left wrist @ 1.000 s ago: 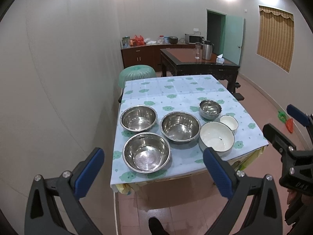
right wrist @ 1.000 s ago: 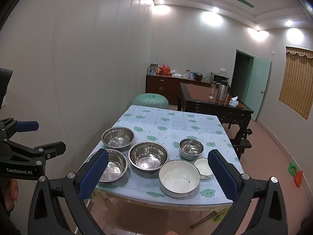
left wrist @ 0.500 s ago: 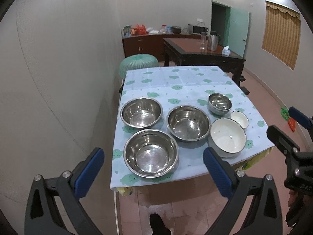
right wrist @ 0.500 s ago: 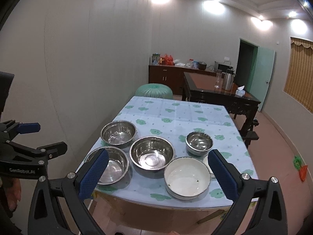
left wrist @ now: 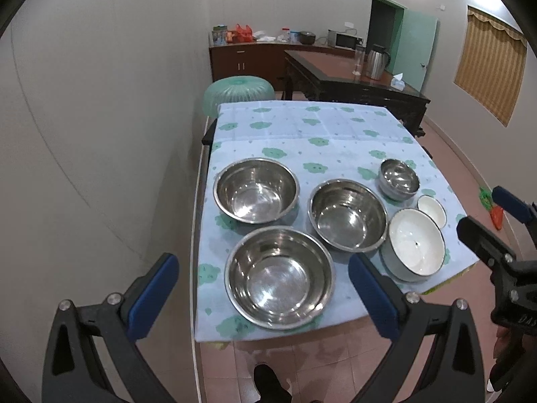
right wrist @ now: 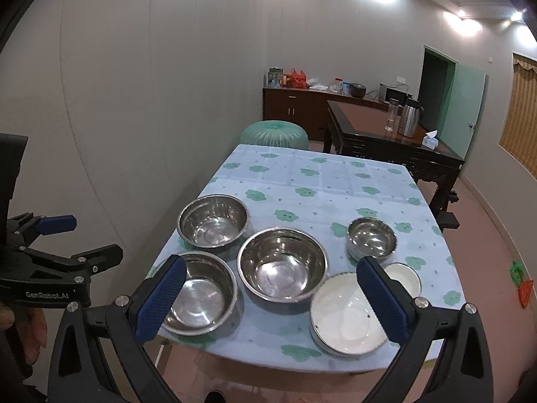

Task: Organize plates and bowls
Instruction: 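Move both grippers toward the rim of a large steel bowl, then close the left gripper on the steel bowl rim while the right gripper grips the rim too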

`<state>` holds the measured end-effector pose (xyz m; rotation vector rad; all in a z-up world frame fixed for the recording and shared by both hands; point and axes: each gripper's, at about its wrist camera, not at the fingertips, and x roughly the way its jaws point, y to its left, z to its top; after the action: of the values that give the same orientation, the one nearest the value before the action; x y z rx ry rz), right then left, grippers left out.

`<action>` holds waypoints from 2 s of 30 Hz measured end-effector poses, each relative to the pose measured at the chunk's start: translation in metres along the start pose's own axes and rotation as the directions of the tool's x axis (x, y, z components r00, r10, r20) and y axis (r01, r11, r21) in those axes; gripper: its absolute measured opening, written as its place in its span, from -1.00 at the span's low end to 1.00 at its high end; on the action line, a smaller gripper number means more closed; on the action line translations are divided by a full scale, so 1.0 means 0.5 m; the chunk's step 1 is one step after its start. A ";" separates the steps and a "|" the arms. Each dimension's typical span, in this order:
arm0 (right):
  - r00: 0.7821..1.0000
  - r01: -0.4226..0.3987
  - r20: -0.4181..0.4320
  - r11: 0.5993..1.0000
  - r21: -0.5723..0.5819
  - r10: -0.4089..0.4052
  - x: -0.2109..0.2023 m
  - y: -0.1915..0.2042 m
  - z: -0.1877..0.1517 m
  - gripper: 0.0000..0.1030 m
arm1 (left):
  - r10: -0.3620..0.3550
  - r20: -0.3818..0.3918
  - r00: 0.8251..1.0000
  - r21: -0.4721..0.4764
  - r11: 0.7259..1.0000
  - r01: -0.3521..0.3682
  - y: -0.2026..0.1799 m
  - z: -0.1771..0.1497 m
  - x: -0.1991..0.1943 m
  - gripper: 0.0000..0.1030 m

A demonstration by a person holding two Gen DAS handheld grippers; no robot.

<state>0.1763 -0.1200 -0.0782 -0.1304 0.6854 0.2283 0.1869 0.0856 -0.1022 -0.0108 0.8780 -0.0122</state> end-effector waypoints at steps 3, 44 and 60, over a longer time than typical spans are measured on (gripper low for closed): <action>1.000 0.009 -0.005 1.000 -0.008 -0.009 0.022 0.018 0.016 0.99 | -0.016 -0.010 1.000 -0.001 1.000 0.016 0.020 0.013 0.024 0.99; 0.935 -0.189 -0.310 0.982 -0.024 0.173 0.548 0.089 0.142 0.99 | 0.097 -0.251 0.963 -0.140 0.981 -0.136 0.199 0.114 0.375 0.99; 0.858 -0.237 -0.475 0.971 -0.028 0.195 0.767 0.085 0.129 0.59 | 0.042 -0.396 0.917 -0.189 0.974 -0.126 0.202 0.141 0.572 0.68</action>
<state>0.4927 -0.0028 -0.2758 -0.1939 1.1801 0.4522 0.4246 0.1827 -0.2788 -0.1746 1.2771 0.1660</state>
